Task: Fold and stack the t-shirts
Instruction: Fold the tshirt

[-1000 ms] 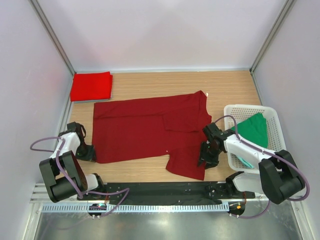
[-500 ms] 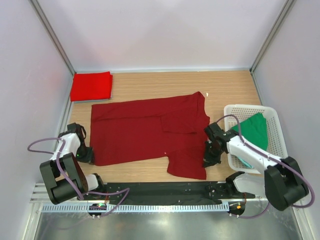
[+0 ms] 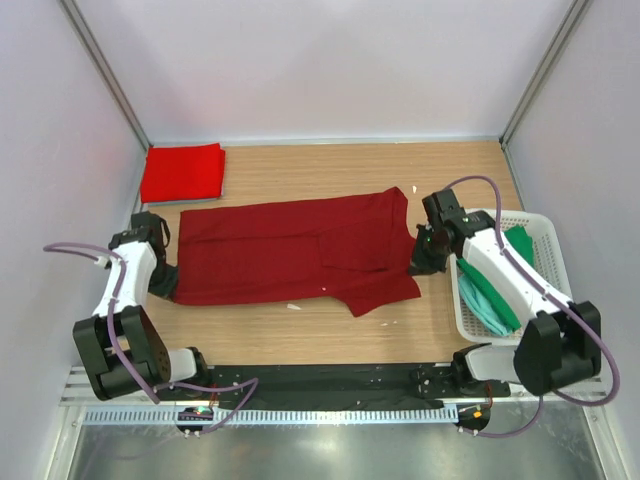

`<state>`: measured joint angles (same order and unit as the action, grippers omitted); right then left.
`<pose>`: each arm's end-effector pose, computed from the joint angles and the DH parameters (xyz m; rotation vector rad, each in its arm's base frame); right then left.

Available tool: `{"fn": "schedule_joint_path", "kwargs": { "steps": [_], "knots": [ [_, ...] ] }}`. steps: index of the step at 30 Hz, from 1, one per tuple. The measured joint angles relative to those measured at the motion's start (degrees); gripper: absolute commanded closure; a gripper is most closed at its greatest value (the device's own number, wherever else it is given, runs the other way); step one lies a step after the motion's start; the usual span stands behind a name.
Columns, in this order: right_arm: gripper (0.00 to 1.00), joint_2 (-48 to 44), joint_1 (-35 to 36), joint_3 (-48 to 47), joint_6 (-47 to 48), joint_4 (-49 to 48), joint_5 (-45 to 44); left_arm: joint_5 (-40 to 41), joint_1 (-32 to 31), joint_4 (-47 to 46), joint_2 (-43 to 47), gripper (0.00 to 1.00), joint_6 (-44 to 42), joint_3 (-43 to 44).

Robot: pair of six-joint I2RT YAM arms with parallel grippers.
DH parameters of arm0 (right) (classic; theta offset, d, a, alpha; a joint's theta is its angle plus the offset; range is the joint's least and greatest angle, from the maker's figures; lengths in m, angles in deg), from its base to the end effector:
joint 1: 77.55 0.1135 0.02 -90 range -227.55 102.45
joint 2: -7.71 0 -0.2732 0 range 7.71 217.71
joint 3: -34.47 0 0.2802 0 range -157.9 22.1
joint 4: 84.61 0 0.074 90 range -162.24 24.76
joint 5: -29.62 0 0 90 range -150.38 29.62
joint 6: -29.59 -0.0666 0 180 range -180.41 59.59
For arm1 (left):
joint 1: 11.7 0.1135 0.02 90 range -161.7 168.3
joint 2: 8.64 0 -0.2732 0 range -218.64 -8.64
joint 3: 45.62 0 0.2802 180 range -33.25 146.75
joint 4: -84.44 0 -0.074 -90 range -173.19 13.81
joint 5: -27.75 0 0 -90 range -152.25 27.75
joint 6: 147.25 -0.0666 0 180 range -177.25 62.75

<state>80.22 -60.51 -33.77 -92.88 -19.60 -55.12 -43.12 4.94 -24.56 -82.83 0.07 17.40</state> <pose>0.2535 0.0841 0.2220 0.3567 2.8098 0.3350 0.2228 0.0894 0.1864 -1.7550 2.2756 0.3857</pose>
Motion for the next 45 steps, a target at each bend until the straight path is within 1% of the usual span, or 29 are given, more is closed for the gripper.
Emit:
{"fn": "schedule_joint_path", "kwargs": {
  "steps": [7,13,16,24,28,36,42,43,45],
  "knots": [
    [0.99,11.89,-4.92,-13.38,2.32,-2.80,0.42,-0.15,-3.19,-0.50,-5.92,1.00,-4.07,5.20],
    [0.99,19.58,-6.25,-22.69,3.69,-4.74,1.53,-0.92,-4.15,-1.81,-12.20,1.00,-6.58,9.25],
    [0.99,22.80,-6.78,-25.90,4.11,-4.94,2.01,-0.92,-4.24,-2.51,-15.26,1.00,-7.80,12.13],
    [0.99,29.29,-7.41,-32.24,5.05,-4.63,2.27,-0.94,-4.68,-3.93,-20.90,1.00,-10.80,20.59],
    [0.99,31.54,-7.41,-33.79,5.16,-4.83,2.40,-1.22,-4.90,-4.37,-25.16,1.00,-12.15,24.59],
    [0.99,35.98,-7.41,-36.87,5.16,-4.85,2.32,-1.84,-4.94,-5.11,-31.36,1.00,-13.57,28.50],
    [0.99,38.16,-7.41,-38.56,5.09,-4.85,2.05,-2.36,-4.96,-5.11,-34.25,1.00,-14.56,31.23],
    [0.99,38.38,-7.43,-38.60,5.07,-4.83,2.05,-2.43,-4.96,-5.09,-34.77,0.99,-14.62,31.78],
    [0.99,38.97,-7.48,-38.95,4.85,-4.74,2.03,-2.51,-4.96,-5.03,-35.89,0.92,-14.95,32.94]
  ]
}}
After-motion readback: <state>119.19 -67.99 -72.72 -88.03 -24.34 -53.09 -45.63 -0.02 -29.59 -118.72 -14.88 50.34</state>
